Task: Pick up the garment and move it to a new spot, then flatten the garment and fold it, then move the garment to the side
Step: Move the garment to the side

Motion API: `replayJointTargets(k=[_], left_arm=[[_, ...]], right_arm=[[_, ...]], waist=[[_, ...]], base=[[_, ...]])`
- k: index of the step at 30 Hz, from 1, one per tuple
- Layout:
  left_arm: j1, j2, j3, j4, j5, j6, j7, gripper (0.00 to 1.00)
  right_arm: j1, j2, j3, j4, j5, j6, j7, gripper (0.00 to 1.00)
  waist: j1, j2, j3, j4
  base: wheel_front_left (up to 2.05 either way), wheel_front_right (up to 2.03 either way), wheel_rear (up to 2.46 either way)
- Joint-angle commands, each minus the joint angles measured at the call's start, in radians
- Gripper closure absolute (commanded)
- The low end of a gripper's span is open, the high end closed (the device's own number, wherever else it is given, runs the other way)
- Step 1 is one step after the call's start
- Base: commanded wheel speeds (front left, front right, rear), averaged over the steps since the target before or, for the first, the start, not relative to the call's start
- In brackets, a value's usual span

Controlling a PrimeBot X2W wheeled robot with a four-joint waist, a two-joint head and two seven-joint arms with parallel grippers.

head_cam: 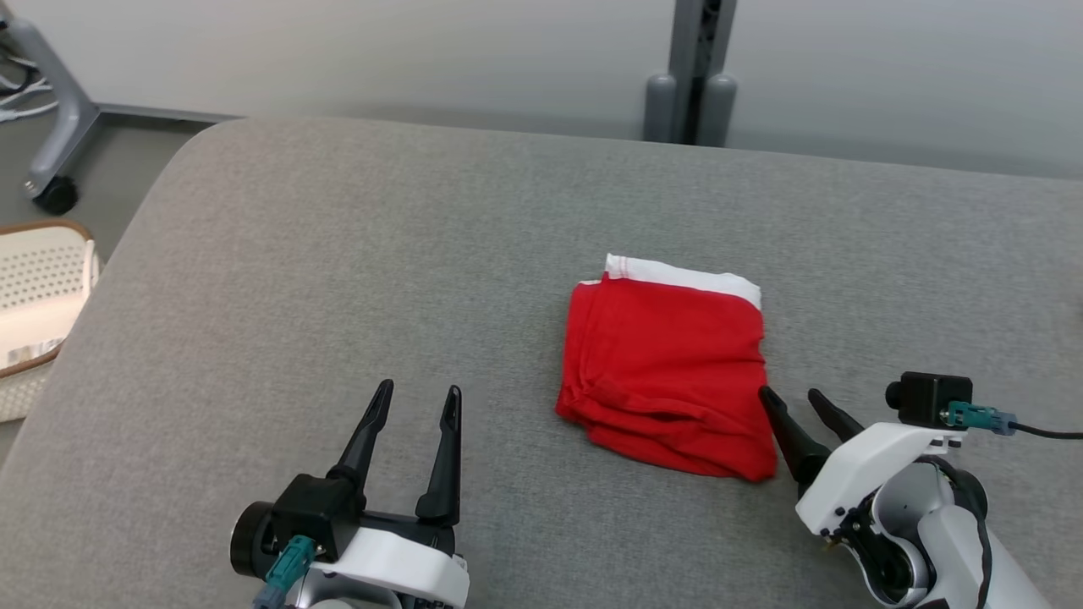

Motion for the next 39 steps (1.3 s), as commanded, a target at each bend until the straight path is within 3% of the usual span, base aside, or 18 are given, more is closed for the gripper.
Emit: replayJointTargets(k=[1, 11, 25, 26, 27, 28, 39], left_arm=[[-0.012, 0.004, -0.002, 0.002, 0.004, 0.004, -0.001, 0.0], [-0.03, 0.003, -0.019, -0.022, 0.004, 0.015, -0.002, 0.0], [-0.054, 0.004, -0.053, -0.037, -0.017, 0.034, -0.002, 0.0], [-0.054, 0.004, -0.054, -0.036, -0.017, 0.034, -0.002, 0.0], [-0.054, 0.004, -0.054, -0.035, -0.017, 0.035, -0.002, 0.0], [-0.054, 0.004, -0.053, -0.034, -0.017, 0.035, -0.002, 0.0], [-0.051, 0.004, -0.032, -0.03, -0.011, 0.032, -0.002, 0.0]], right_arm=[[-0.018, -0.013, 0.007, 0.019, 0.013, 0.0, -0.012, 0.0], [-0.135, -0.037, 0.051, 0.184, 0.091, 0.0, -0.06, 0.0], [-0.227, -0.043, 0.155, 0.271, 0.161, 0.0, -0.091, 0.02], [-0.229, -0.042, 0.164, 0.276, 0.166, 0.0, -0.094, 0.45], [-0.229, -0.045, 0.175, 0.283, 0.169, 0.001, -0.099, 0.8], [-0.231, -0.049, 0.185, 0.289, 0.169, 0.0, -0.103, 1.0], [-0.268, -0.11, 0.31, 0.291, 0.139, 0.0, -0.189, 1.0]], waist=[[0.0, 0.0, 0.013, 0.025], [0.0, 0.0, 0.062, 0.088], [0.0, 0.0, 0.11, 0.131], [0.0, 0.0, 0.11, 0.132], [0.0, 0.0, 0.11, 0.133], [0.0, 0.0, 0.109, 0.133], [0.0, 0.0, 0.077, 0.075]], base=[[0.0, 0.0, 0.0], [0.0, 0.0, 0.0], [0.0, 0.0, 0.0], [0.0, 0.0, 0.0], [0.0, 0.0, 0.0], [0.0, 0.0, 0.0], [0.0, 0.0, 0.0]])
